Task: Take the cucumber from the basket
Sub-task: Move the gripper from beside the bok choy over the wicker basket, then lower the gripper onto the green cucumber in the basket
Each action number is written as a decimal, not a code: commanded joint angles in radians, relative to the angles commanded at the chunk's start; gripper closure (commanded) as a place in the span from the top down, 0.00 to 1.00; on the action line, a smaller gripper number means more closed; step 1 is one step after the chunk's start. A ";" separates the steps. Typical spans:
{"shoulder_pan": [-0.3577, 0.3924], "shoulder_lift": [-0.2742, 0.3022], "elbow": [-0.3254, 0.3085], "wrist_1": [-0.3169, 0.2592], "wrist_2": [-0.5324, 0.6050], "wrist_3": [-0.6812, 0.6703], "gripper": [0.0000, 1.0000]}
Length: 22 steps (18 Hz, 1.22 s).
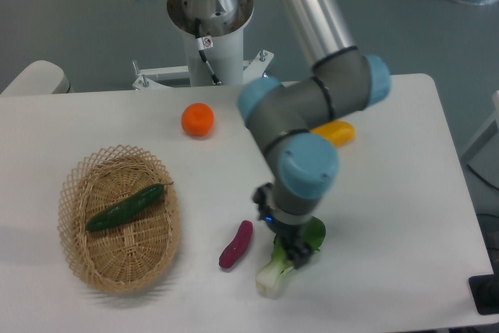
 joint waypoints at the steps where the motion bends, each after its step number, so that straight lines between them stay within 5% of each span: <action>1: -0.021 0.018 -0.025 0.000 -0.002 -0.051 1.00; 10: -0.212 0.098 -0.158 0.031 0.005 -0.387 1.00; 15: -0.298 0.048 -0.169 0.147 0.009 -0.511 1.00; 22: -0.341 -0.013 -0.169 0.160 0.011 -0.559 1.00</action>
